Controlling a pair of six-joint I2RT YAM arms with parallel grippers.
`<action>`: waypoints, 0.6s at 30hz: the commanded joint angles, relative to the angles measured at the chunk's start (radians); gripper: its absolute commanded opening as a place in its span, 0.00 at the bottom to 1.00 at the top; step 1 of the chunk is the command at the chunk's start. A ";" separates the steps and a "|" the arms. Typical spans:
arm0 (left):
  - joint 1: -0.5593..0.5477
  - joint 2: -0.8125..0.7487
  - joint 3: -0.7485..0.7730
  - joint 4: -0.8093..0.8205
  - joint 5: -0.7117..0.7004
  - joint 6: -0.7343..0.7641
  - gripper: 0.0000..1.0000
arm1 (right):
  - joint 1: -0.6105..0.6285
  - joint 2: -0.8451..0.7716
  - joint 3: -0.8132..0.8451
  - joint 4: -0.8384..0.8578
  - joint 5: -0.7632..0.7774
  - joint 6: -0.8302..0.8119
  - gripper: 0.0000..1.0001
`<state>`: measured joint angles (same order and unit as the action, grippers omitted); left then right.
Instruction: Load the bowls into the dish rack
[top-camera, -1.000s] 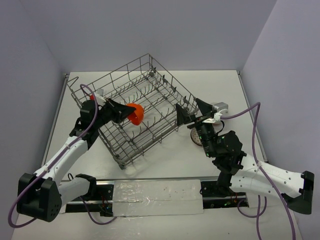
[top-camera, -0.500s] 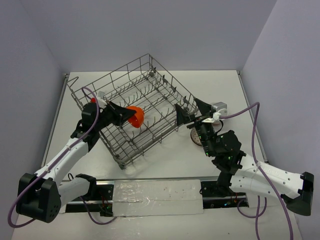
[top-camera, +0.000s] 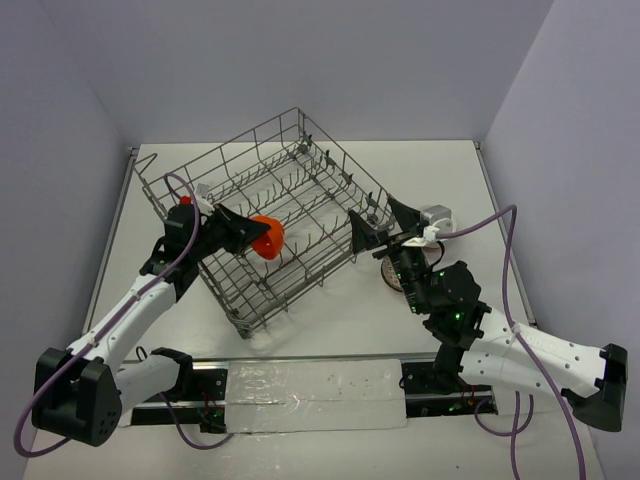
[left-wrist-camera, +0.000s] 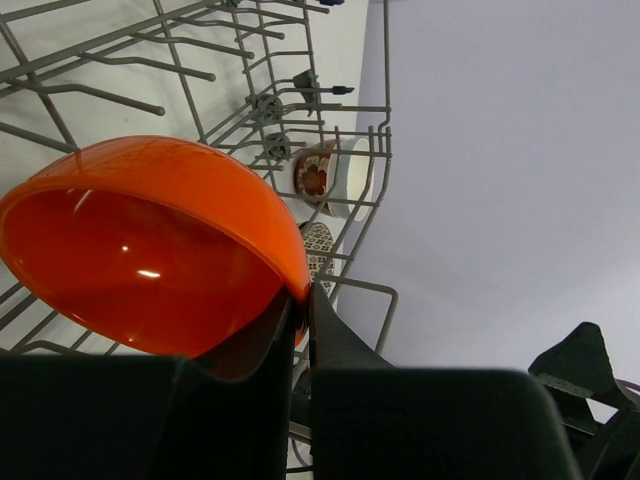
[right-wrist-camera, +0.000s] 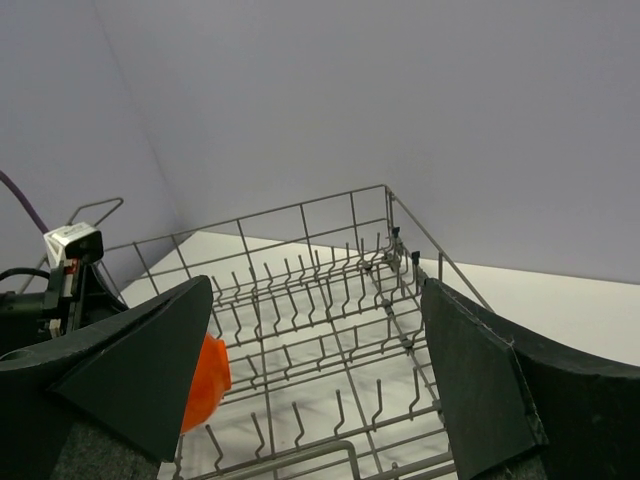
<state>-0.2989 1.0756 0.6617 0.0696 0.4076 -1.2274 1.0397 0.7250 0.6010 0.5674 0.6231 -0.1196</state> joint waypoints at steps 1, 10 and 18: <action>-0.002 -0.017 0.050 -0.054 -0.032 0.046 0.00 | -0.007 -0.010 0.003 0.012 -0.013 0.015 0.92; -0.003 0.038 0.064 -0.051 -0.027 0.045 0.00 | -0.007 0.005 0.062 -0.075 -0.086 0.031 0.92; -0.008 0.079 0.061 0.026 -0.015 0.037 0.00 | -0.009 0.033 0.088 -0.116 -0.129 0.040 0.92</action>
<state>-0.3050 1.1370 0.6983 0.0486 0.4061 -1.2152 1.0378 0.7536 0.6357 0.4652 0.5217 -0.0937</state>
